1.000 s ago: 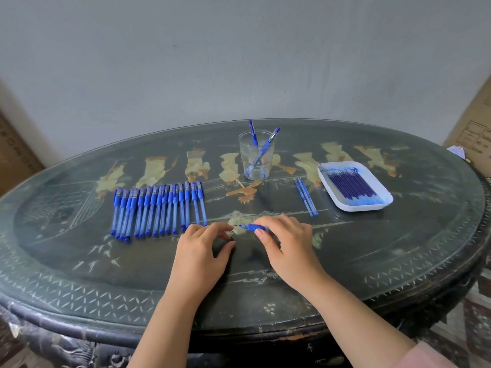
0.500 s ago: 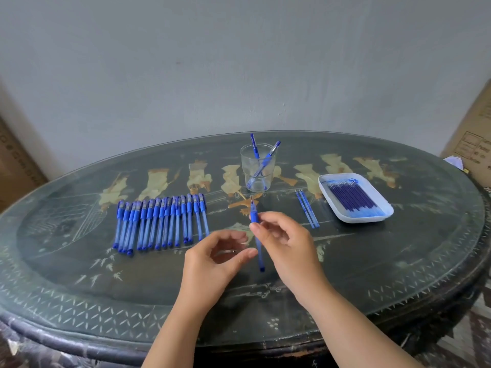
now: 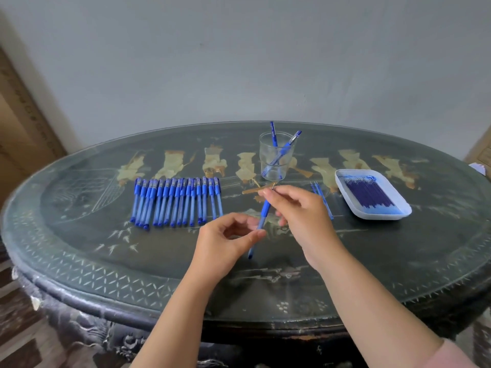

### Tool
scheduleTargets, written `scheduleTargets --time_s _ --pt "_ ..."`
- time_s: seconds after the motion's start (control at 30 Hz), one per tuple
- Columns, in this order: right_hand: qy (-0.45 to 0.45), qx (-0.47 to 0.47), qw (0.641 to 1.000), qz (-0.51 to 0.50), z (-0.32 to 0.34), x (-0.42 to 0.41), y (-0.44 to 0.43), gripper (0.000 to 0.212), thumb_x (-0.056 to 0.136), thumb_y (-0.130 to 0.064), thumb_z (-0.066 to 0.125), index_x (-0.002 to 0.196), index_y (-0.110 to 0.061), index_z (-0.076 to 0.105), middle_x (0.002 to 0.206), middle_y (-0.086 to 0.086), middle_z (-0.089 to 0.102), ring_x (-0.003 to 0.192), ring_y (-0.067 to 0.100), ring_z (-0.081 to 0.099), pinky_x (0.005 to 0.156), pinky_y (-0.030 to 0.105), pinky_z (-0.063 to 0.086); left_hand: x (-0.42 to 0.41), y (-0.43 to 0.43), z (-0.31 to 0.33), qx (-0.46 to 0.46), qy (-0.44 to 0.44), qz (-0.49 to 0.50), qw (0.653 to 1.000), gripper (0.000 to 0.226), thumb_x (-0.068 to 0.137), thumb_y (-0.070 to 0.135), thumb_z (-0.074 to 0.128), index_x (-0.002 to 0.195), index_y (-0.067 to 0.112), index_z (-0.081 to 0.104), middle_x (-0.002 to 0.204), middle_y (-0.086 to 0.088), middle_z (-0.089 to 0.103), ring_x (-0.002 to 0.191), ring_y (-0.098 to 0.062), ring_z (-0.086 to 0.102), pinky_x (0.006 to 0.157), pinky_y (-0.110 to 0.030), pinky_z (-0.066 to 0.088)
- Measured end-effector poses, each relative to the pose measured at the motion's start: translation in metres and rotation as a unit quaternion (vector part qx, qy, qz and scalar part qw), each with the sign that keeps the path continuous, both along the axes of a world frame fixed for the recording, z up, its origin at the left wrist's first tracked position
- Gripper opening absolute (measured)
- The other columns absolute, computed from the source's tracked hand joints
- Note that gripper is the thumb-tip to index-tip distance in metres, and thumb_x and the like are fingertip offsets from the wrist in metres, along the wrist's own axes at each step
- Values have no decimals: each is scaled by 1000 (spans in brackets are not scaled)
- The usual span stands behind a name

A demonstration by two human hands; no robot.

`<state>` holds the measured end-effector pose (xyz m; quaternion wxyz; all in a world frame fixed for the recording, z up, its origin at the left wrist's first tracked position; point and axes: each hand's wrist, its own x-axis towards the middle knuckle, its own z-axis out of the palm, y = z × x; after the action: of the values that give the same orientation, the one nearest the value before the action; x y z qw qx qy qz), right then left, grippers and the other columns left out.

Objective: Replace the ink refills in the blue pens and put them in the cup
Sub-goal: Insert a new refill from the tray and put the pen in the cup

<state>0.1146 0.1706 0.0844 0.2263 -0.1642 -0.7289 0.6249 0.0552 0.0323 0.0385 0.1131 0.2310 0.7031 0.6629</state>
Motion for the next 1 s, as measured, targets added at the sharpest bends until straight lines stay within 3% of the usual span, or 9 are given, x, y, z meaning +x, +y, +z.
scheduleTargets --time_s 0.13,0.23,0.37,0.5,0.57,0.67,0.73,0.83,1.0 --pt "3 10 1000 3 11 -5 0 16 95 -27 61 93 -22 77 77 -18 69 63 -5 56 66 18 41 -5 -5 2 -15 20 -3 1000 15 75 7 82 84 15 73 80 1 74 74 -9 69 73 -16 52" --pt "18 18 1000 -6 23 -10 5 21 98 -32 56 92 -24 74 81 -6 70 61 12 51 56 27 42 -8 -9 3 -46 40 -1 998 15 74 8 83 84 15 74 78 0 75 72 -11 69 70 -14 50" --pt "59 -30 998 -23 48 -17 15 24 103 -31 44 92 -14 57 72 10 72 42 20 56 39 26 44 -9 -14 4 -77 54 -4 996 15 74 10 83 84 18 75 79 4 75 75 -10 71 68 -10 48" --pt "161 -84 983 -34 69 -21 41 11 104 -14 43 99 -14 53 78 11 64 53 16 61 55 28 53 -15 -21 7 -85 45 13 995 15 74 11 83 84 19 74 79 6 75 74 -5 70 69 -10 49" --pt "175 -81 980 -51 73 -16 60 18 101 0 44 110 -12 53 84 8 62 61 13 60 65 25 55 -20 -25 7 -65 30 41 997 15 76 12 82 85 21 73 78 5 75 74 -7 70 70 -12 51" --pt "94 7 990 -107 60 -13 83 30 97 4 50 123 -10 55 87 3 65 63 9 57 63 19 52 -27 -27 3 -1 8 142 990 13 80 16 79 89 22 73 80 5 75 77 -11 71 73 -16 54" --pt "6 57 987 -148 39 -17 95 26 92 -4 62 116 -15 62 86 0 68 62 9 54 58 20 47 -30 -28 -2 59 -16 213 975 12 81 18 78 91 24 74 84 4 75 82 -17 72 79 -27 57" --pt "-91 81 980 -156 5 -29 111 9 87 -11 70 90 -19 69 92 5 72 73 13 62 69 28 49 -32 -29 -9 110 -31 285 952 12 82 21 78 92 26 73 88 3 75 86 -21 72 85 -41 58" --pt "-180 161 956 -166 -21 -52 133 16 88 -16 70 102 -8 74 79 2 69 79 21 64 87 41 56 -34 -28 -14 109 -40 320 940 13 81 23 79 92 27 72 88 5 75 86 -19 72 87 -42 58"
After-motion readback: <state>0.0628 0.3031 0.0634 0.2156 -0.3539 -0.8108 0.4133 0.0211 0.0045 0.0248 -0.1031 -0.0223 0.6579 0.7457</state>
